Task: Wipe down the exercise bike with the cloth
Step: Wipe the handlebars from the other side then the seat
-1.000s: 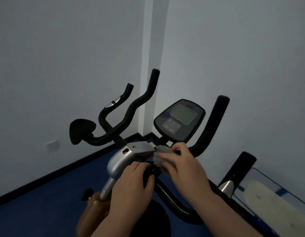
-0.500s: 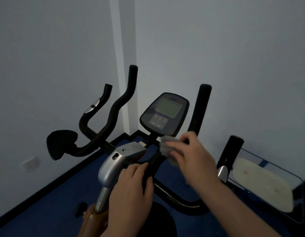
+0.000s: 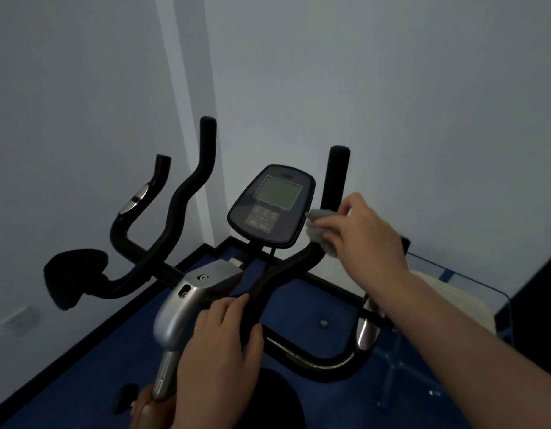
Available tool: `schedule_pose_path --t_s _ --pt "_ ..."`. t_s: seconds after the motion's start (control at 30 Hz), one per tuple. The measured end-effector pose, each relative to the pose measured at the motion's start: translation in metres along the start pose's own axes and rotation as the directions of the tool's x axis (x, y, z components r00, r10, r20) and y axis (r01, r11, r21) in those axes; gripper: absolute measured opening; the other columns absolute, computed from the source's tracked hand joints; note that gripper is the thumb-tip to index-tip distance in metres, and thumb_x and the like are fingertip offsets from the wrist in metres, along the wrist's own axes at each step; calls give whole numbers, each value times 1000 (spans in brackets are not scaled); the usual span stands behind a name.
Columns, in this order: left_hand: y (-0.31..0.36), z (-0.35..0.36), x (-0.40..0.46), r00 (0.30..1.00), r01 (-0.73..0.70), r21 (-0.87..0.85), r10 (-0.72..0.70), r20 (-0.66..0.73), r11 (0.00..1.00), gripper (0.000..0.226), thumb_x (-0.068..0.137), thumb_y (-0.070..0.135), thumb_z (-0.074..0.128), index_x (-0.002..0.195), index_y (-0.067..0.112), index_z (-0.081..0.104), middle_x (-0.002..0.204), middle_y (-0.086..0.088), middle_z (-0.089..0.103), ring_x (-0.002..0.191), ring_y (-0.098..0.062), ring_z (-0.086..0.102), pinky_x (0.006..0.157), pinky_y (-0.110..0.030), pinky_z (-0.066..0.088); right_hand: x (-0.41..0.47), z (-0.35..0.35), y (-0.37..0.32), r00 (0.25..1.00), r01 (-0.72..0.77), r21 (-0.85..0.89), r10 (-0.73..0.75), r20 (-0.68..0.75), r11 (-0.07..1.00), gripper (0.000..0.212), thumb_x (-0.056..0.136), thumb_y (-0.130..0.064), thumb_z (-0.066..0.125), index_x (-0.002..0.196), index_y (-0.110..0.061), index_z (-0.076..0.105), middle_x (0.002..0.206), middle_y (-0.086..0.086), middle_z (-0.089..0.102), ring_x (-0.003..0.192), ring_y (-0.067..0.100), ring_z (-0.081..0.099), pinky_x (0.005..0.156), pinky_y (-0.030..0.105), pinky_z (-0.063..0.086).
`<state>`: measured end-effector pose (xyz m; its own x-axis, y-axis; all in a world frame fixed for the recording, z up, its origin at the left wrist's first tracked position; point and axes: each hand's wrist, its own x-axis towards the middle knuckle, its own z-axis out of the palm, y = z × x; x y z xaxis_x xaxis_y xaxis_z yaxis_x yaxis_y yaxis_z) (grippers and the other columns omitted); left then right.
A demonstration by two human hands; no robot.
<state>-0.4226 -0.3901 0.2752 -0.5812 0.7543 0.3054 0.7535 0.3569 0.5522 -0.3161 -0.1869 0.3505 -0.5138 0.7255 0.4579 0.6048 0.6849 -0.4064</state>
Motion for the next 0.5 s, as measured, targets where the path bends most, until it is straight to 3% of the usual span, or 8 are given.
schedule_pose_path --t_s 0.07,0.13,0.23,0.4,0.5 --pt "1 1 6 999 -33 -15 33 14 999 50 91 39 56 140 31 44 127 22 41 113 5 33 86 -11 30 12 -9 -5 996 62 -66 -66 -67 996 21 93 -34 56 108 -23 65 97 -9 47 81 6 50 61 12 31" --pt "7 2 16 999 -51 -22 52 17 998 53 91 39 56 141 30 41 130 19 41 118 2 35 92 -15 31 4 -5 -12 986 152 -98 -158 -58 984 20 93 -33 58 110 -29 68 106 -6 47 87 14 51 69 25 42" --pt "19 6 33 997 -73 -29 74 13 997 53 93 40 53 142 32 37 133 17 41 124 -2 36 99 -20 35 -28 14 -16 992 123 -22 -123 15 992 23 96 -31 56 116 -28 68 105 -5 46 85 13 52 67 28 46" --pt "37 16 58 996 -85 -64 85 -12 994 42 96 35 49 137 34 44 126 24 44 119 3 40 93 -15 34 -9 6 1 978 197 84 -202 57 977 20 94 -35 58 111 -31 69 97 -11 43 76 10 51 66 25 43" --pt "52 22 73 997 -75 -117 71 -38 990 38 96 33 51 134 34 48 113 27 45 110 3 44 89 -18 36 28 -13 6 971 233 49 -230 -56 971 18 93 -28 61 110 -30 62 105 -8 45 77 12 52 61 27 45"
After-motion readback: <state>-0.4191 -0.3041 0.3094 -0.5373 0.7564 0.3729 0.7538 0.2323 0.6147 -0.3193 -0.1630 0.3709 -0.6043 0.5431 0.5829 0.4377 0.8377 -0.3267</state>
